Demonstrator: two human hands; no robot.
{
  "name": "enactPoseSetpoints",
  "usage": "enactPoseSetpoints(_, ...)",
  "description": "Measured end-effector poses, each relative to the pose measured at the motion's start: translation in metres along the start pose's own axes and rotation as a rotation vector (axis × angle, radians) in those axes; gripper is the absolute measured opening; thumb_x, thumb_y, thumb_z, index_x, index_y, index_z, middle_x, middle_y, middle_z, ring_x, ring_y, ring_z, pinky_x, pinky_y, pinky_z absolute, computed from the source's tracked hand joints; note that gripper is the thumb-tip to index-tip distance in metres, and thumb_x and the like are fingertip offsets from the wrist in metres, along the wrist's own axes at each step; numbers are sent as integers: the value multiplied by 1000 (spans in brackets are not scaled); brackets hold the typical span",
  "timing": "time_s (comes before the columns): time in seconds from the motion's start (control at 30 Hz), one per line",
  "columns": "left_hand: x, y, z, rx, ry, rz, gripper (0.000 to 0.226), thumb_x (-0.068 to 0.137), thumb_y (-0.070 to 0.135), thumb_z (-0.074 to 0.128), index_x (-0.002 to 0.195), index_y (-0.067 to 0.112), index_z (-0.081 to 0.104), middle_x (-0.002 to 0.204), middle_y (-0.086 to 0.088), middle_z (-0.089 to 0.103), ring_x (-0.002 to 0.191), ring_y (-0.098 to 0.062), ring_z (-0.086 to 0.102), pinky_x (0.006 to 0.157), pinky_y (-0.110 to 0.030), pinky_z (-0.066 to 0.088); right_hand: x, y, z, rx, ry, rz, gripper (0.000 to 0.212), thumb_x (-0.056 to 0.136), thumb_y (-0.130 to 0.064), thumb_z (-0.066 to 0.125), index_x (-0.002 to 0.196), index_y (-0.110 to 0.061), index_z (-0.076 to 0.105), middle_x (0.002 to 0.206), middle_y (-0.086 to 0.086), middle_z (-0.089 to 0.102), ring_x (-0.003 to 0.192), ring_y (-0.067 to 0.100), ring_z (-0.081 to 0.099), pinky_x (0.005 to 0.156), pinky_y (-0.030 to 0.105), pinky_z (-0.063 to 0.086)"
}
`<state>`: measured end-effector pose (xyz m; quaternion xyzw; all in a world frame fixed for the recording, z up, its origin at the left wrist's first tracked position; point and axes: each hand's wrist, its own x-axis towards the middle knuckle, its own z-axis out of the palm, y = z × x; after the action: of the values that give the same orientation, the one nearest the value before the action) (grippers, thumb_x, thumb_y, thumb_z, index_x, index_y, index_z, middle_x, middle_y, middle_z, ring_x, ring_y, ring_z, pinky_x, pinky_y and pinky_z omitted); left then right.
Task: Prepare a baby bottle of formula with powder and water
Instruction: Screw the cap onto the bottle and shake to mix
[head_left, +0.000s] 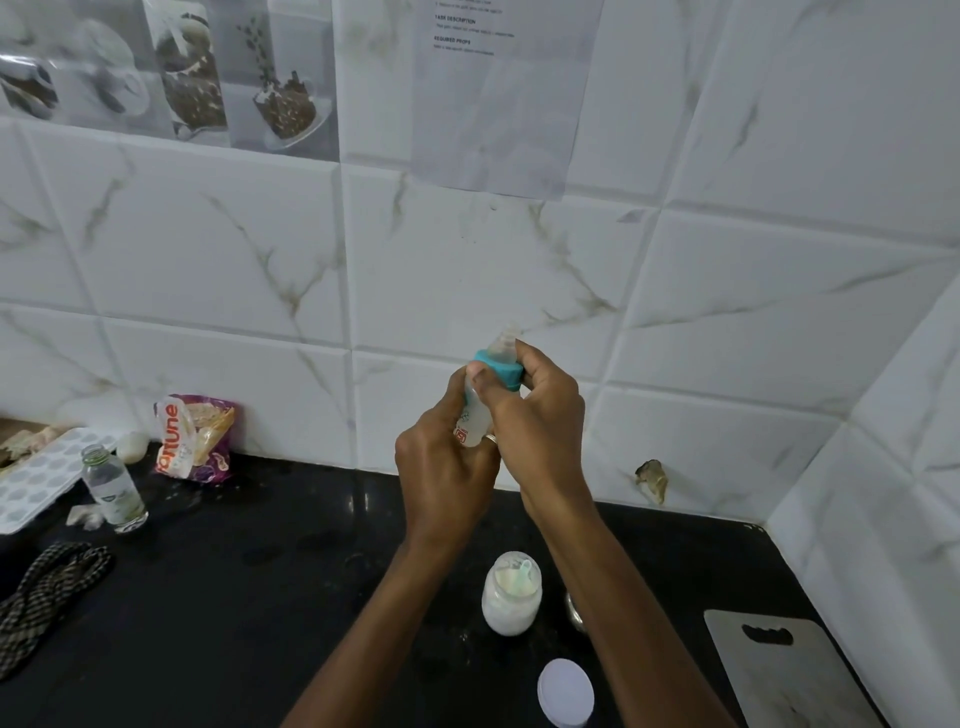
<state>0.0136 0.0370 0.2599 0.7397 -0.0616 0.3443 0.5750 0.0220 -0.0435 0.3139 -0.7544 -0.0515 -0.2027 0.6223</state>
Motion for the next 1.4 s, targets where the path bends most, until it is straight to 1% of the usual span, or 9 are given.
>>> enactPoseSetpoints(0.2, 7, 7, -6, -55, -60, -69, 51, 86, 16, 64, 131, 41, 63, 84, 10, 77, 72, -16, 72, 64, -34, 60, 5, -2, -4, -56, -42, -34, 40, 94, -39, 72, 130, -24, 65, 114, -18, 68, 103, -5, 64, 95, 25, 58)
enactPoseSetpoints(0.3, 15, 12, -13, -123, -131, -130, 46, 91, 18, 74, 136, 28, 68, 113, 16, 77, 102, -1, 72, 82, -17, 57, 11, 1, -14, 19, -145, 28, 53, 89, -54, 72, 135, -30, 60, 125, -14, 68, 117, 5, 64, 102, 34, 56)
enactPoseSetpoints(0.4, 21, 9, -19, -167, -180, -126, 47, 91, 20, 77, 137, 26, 68, 119, 12, 76, 111, -4, 70, 89, -24, 59, 9, 7, -25, 61, -307, 128, 68, 81, -70, 67, 141, -39, 51, 136, -17, 61, 123, 9, 63, 104, 43, 55)
enactPoseSetpoints(0.67, 9, -4, -21, -58, -268, -58, 56, 88, 6, 75, 128, 43, 62, 105, 38, 70, 104, 11, 67, 82, -7, 52, -8, 32, -23, 115, -385, 236, 43, 93, -40, 72, 132, -32, 56, 117, -6, 72, 110, 13, 71, 96, 50, 60)
enactPoseSetpoints(0.87, 9, -23, -42, 13, -519, -113, 72, 87, 24, 83, 143, 50, 47, 132, 32, 61, 123, 4, 60, 99, -22, 54, -4, 46, -25, 70, -377, 273, 45, 91, -44, 74, 131, -32, 58, 121, -3, 70, 113, 18, 70, 93, 50, 61)
enactPoseSetpoints(1.0, 15, -31, -63, -161, -310, -247, 45, 99, 19, 69, 139, 37, 58, 132, 25, 64, 121, 4, 62, 89, -17, 53, 10, 39, -34, 265, -260, 247, 56, 82, -45, 73, 132, -24, 58, 122, 4, 70, 114, 24, 70, 86, 54, 62)
enactPoseSetpoints(1.13, 21, -45, -77, -192, -164, -322, 26, 101, 31, 63, 127, 34, 65, 124, 23, 70, 117, -5, 67, 102, -39, 55, 25, 29, -35, 606, -133, 208, 56, 81, -33, 73, 131, -15, 55, 116, 7, 70, 110, 27, 72, 82, 54, 63)
enactPoseSetpoints(1.27, 25, -52, -84, -207, -106, -374, 26, 97, 42, 61, 122, 34, 67, 116, 16, 74, 113, -12, 69, 103, -44, 56, 16, 35, -24, 229, -418, 180, 52, 78, -39, 76, 123, -20, 58, 112, 3, 71, 112, 25, 70, 86, 47, 63)
enactPoseSetpoints(1.4, 35, -55, -91, -188, -97, -367, 39, 89, 54, 58, 122, 34, 66, 115, 10, 73, 112, -11, 69, 101, -42, 57, 29, 35, -18, 571, -218, 227, 47, 81, -38, 75, 120, -17, 59, 106, 3, 73, 108, 26, 73, 82, 54, 63)
